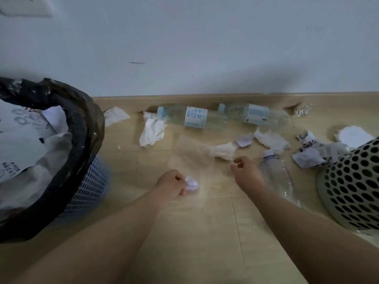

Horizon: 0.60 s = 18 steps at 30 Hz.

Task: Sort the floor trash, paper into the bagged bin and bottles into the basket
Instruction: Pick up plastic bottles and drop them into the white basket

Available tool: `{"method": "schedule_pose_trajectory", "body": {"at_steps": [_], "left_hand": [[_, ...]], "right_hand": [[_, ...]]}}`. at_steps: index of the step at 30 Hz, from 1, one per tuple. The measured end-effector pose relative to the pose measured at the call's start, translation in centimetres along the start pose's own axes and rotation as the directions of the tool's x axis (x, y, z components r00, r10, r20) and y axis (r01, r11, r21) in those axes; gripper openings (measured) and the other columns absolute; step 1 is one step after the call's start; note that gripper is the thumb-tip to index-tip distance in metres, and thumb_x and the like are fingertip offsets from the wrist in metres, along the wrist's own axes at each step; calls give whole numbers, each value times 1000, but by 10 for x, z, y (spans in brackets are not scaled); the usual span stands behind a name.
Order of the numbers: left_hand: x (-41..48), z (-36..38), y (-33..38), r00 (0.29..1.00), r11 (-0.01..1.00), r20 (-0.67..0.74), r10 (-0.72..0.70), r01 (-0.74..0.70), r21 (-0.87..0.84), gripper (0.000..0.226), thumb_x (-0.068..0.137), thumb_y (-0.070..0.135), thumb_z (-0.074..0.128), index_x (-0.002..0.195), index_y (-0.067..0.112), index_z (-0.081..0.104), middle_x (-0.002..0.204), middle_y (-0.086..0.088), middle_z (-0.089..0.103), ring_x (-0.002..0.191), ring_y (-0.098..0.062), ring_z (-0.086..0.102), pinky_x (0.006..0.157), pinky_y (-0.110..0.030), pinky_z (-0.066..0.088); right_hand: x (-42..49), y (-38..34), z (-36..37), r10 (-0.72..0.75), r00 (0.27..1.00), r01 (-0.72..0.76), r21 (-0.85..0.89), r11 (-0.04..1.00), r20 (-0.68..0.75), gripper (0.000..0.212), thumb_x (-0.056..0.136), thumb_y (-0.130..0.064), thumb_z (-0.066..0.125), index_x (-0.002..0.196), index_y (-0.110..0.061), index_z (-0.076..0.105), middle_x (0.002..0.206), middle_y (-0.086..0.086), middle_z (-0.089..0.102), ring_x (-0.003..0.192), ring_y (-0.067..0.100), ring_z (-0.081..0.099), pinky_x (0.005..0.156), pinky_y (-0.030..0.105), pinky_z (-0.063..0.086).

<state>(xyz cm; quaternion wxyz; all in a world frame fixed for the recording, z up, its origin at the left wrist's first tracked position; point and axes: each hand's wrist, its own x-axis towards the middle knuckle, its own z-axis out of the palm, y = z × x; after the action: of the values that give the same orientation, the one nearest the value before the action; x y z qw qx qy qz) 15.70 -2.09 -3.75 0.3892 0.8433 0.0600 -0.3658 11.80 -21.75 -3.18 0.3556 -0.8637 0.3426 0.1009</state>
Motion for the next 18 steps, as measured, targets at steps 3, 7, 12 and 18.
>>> {"method": "schedule_pose_trajectory", "body": {"at_steps": [3, 7, 12, 18], "left_hand": [[9, -2, 7, 996, 995, 14, -87, 87, -39, 37, 89, 4, 53, 52, 11, 52, 51, -6, 56, 35, -12, 45, 35, -16, 28], [17, -2, 10, 988, 989, 41, -146, 146, 9, 37, 88, 4, 51, 52, 11, 54, 59, -10, 58, 43, -16, 46, 39, -17, 27], [22, 4, 6, 980, 969, -7, -197, 193, -151, 22, 87, 7, 56, 69, 15, 47, 55, -6, 58, 49, -16, 53, 27, -9, 22], [22, -3, 13, 971, 950, 104, -214, 232, -210, 22, 90, 8, 56, 70, 15, 50, 33, 7, 53, 31, -4, 48, 39, -17, 30]], "right_hand": [[20, 2, -13, -88, 991, 75, -127, 989, -103, 40, 90, -10, 48, 129, -10, 48, 135, 15, 46, 122, 30, 43, 98, 32, 33], [52, -4, -19, -111, 987, 85, -201, 976, -120, 54, 90, -10, 47, 142, -15, 32, 154, 9, 21, 137, 31, 25, 109, 36, 23], [68, 2, -14, -43, 997, 63, -321, 945, 69, 57, 95, -28, 46, 147, -25, 22, 153, 13, 21, 136, 37, 25, 108, 46, 26], [46, 14, 2, -97, 992, 63, -362, 930, -76, 31, 95, -28, 45, 118, -8, 46, 116, 21, 53, 105, 37, 53, 79, 37, 40]]}}
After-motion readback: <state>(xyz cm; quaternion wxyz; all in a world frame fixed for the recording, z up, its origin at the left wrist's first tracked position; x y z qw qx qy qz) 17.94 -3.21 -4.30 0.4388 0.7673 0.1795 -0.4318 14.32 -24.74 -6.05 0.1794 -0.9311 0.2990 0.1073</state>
